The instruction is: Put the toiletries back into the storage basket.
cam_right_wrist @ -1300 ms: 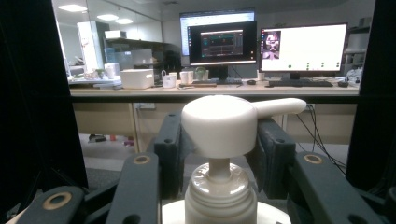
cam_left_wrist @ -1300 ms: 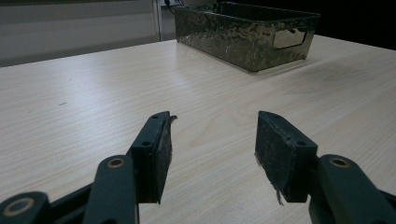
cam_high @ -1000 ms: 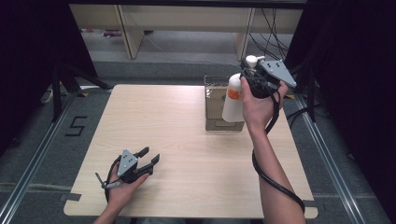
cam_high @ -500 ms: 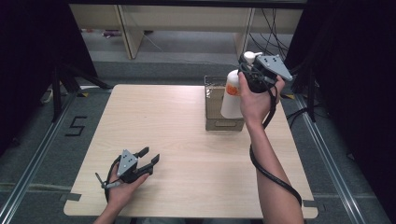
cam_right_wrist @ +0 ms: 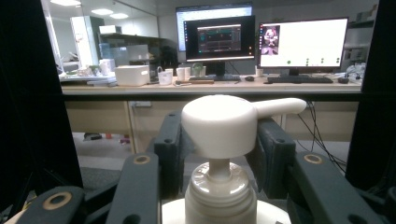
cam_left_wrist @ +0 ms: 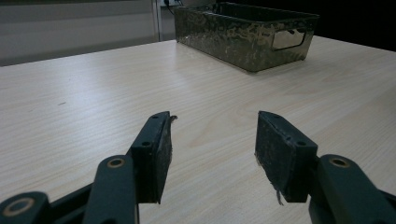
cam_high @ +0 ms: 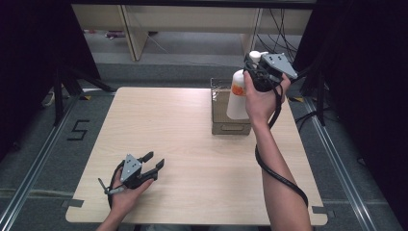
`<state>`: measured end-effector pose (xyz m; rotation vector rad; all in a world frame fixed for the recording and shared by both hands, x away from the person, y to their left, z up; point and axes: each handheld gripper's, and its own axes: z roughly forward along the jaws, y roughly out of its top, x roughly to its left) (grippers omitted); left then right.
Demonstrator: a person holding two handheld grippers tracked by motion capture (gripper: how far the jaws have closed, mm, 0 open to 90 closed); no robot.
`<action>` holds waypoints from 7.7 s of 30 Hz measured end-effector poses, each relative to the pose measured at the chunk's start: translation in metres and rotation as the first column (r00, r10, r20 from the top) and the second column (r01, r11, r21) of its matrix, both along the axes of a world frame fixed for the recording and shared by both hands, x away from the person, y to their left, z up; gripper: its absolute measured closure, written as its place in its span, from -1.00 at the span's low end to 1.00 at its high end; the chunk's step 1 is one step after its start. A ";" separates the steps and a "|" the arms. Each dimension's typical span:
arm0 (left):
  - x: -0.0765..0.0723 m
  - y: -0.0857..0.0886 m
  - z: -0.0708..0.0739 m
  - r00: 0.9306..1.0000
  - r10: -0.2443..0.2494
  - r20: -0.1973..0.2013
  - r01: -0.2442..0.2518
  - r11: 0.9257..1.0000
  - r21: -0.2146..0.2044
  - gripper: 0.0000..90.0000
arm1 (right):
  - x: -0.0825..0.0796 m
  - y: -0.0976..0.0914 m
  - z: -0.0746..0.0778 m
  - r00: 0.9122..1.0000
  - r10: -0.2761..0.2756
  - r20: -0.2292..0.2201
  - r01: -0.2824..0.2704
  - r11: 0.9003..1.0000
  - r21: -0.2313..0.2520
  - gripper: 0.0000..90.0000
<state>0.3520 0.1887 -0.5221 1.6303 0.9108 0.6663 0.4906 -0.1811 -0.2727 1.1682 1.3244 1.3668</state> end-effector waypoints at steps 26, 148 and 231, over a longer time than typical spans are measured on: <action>0.000 0.000 0.000 1.000 -0.001 -0.003 0.001 1.000 0.003 0.01 | 0.018 0.006 -0.010 0.999 0.008 -0.042 -0.007 1.000 0.009 0.33; 0.000 0.000 0.000 1.000 -0.007 0.003 0.007 1.000 0.005 0.01 | 0.042 0.001 -0.083 0.975 -0.028 -0.219 0.021 0.999 -0.036 0.33; -0.001 -0.001 0.000 1.000 0.000 0.004 0.000 1.000 0.018 0.01 | -0.065 -0.038 -0.131 0.967 0.022 -0.254 -0.049 0.994 -0.097 -0.26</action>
